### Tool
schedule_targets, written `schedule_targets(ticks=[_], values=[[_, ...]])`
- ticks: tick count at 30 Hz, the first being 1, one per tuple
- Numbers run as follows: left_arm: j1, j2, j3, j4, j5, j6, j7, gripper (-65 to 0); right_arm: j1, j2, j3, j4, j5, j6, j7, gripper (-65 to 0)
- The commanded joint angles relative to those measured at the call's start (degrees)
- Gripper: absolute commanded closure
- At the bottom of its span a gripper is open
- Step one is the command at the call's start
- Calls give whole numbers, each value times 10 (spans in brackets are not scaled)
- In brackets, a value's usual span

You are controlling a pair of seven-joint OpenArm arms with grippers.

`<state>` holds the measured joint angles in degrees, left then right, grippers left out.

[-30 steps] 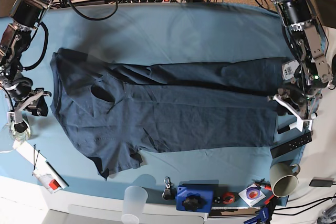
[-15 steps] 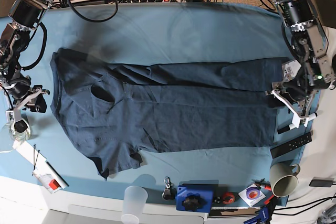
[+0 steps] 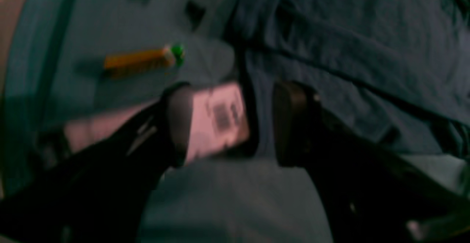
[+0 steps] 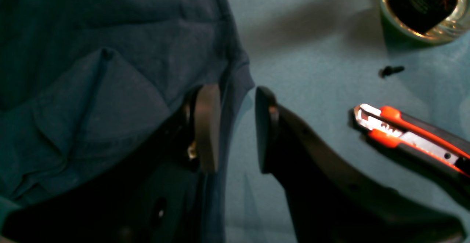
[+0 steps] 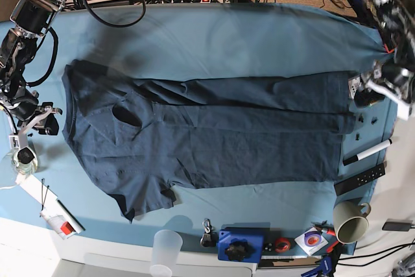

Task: Fold the T-shirt properly
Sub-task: 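Open both grippers to release the folded edge and raise them, then grasp the folded shirt's side edges with both grippers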

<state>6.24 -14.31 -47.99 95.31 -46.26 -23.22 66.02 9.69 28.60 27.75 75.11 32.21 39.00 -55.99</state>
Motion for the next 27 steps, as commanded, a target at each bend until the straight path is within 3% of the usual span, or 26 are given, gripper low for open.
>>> schedule_targets(ticks=[1,12,18,27], values=[[8,-1,-8,17,-22,-7,-4,-348,11,16,4,11,10,1,8,-173],[64,90,-14,36,-38,-11,-21,-348,11,16,4,11,10,1,3,-173],[61,97,-13,35,19,12,-51,-348,11,16,4,11,10,1,0,-173],[61,97,33,12,11,17,-62,-348,11,16,5,11,10,-3,-37,-173]])
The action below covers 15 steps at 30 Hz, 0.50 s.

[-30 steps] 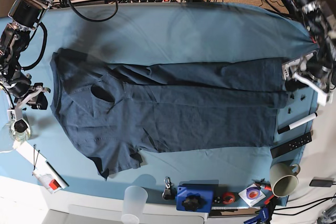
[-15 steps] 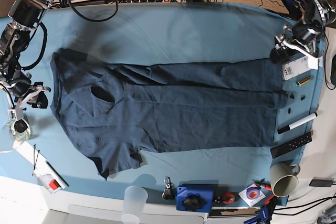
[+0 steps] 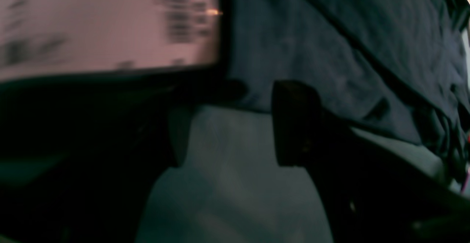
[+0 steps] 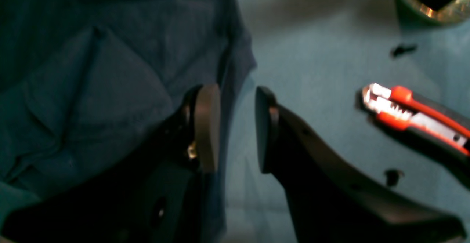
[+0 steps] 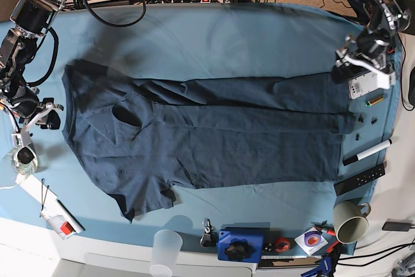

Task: Fold the T-shirt properly
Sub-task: 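Grasp the folded shirt's side edges with both grippers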

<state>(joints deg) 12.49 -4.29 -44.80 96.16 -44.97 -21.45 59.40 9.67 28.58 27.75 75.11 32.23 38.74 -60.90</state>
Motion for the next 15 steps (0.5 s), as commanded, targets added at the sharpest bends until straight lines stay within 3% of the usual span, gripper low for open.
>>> schedule_targets(ticks=[1,7,15], values=[[-2,-3,11,2,0,0,-2,-348,11,16,5,11,10,-10,9,-173],[-19,-3,37,2,40,26,-13,-348,6,16,17,11,19,-37,-21,-173],[-21,-3,37,2,43,24,-14,-348,6,16,134,9,131,-36,-114,-173]])
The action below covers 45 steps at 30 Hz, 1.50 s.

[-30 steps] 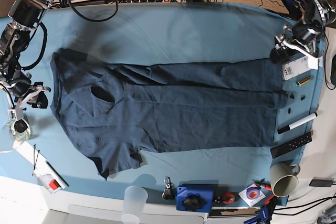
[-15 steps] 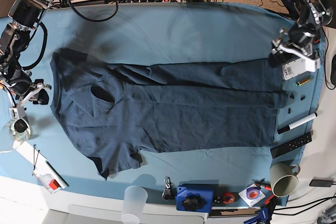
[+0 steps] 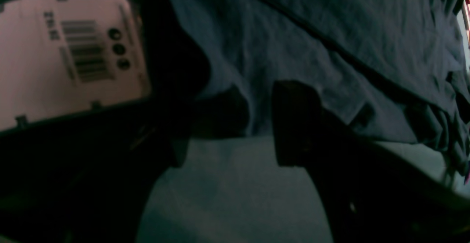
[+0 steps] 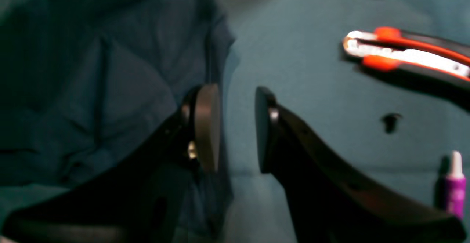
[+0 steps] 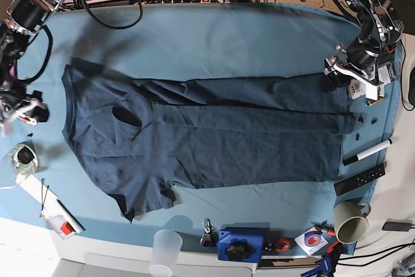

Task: Fold the T-shirt properly
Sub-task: 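Grasp the folded shirt's side edges with both grippers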

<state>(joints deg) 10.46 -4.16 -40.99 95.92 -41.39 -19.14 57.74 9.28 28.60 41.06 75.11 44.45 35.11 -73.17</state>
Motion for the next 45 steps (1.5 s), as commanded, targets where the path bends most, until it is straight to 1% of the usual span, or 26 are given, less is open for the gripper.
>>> schedule_targets(ticks=[1,3,5,6,8,11,16,21,23,25,27,31,33,36,42,43,45], values=[[-1,-5,-1,5,7,0,3,-348,9,16,15,9,16,0,0,-173],[-1,-5,-1,5,7,0,3,-348,1,16,30,9,27,0,-8,-173],[-1,-5,-1,5,7,0,3,-348,-16,15,32,9,35,4,-5,-176],[-1,-5,-1,5,7,0,4,-348,-25,14,32,9,38,12,-5,-189],[-1,-5,-1,5,7,0,6,-348,-44,11,32,9,40,16,0,-213],[-1,-5,-1,5,7,0,7,-348,-70,3,32,9,40,16,7,-215],[0,-5,-1,5,7,-2,9,-348,-96,-17,32,9,51,21,10,-215],[0,-5,-1,5,7,-2,9,-348,-98,-45,32,-14,57,26,1,-215],[0,-5,-1,5,7,-2,9,-348,-98,-46,32,-38,79,31,-8,-215],[0,-5,-1,5,7,-2,9,-348,-98,-46,32,-62,91,47,-10,-215],[0,-5,-1,5,7,-2,9,-348,-97,-46,30,-89,101,49,-17,-215],[0,-5,-1,5,7,-2,9,-348,-98,-46,20,-139,153,49,-49,-215],[0,-5,-1,5,7,-2,9,-348,-98,-46,20,-146,183,49,-68,-215],[0,-5,-1,5,7,-2,9,-348,-98,-46,20,-146,217,49,-68,-215],[0,-5,-1,5,7,-2,9,-348,-98,-45,20,-146,245,49,-68,-215],[0,-5,-1,5,7,-2,9,-348,-98,-43,20,-146,263,49,-68,-215],[0,-5,-1,5,7,-2,9,-348,-98,-39,22,-146,320,49,-68,-215]])
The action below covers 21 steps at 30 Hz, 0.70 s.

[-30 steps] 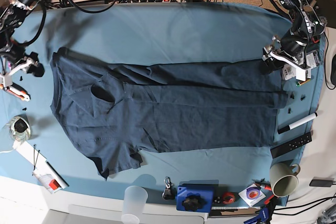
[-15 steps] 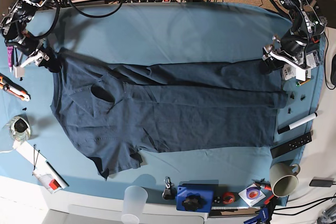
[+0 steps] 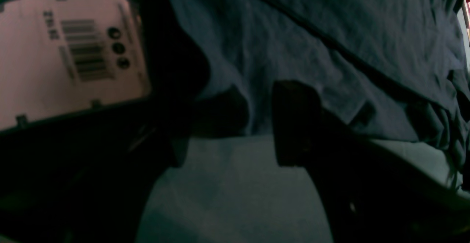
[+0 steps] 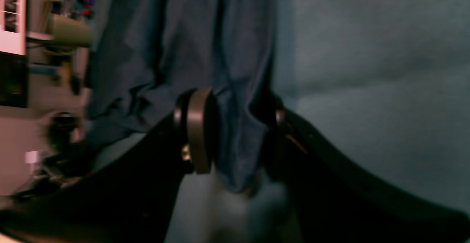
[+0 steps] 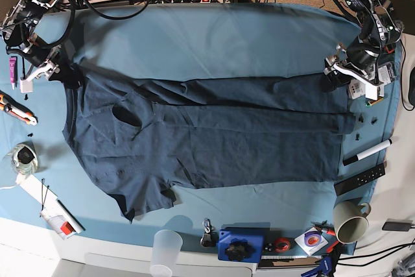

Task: Fold the T-shirt properly
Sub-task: 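Grasp the folded shirt's side edges with both grippers, then drag the folded shirt with both grippers toward the robot's base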

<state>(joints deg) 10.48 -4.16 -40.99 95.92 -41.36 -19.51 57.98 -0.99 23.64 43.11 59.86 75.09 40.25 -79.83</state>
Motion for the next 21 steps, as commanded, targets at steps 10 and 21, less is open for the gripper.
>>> schedule_targets(ticks=[10,21], values=[[0,-5,-1,5,7,0,7,-348,8,14,-21,2,-51,-2,-2,-215],[0,-5,0,5,7,0,4,-330,8,-2,-23,0,-133,-2,-2,-215]])
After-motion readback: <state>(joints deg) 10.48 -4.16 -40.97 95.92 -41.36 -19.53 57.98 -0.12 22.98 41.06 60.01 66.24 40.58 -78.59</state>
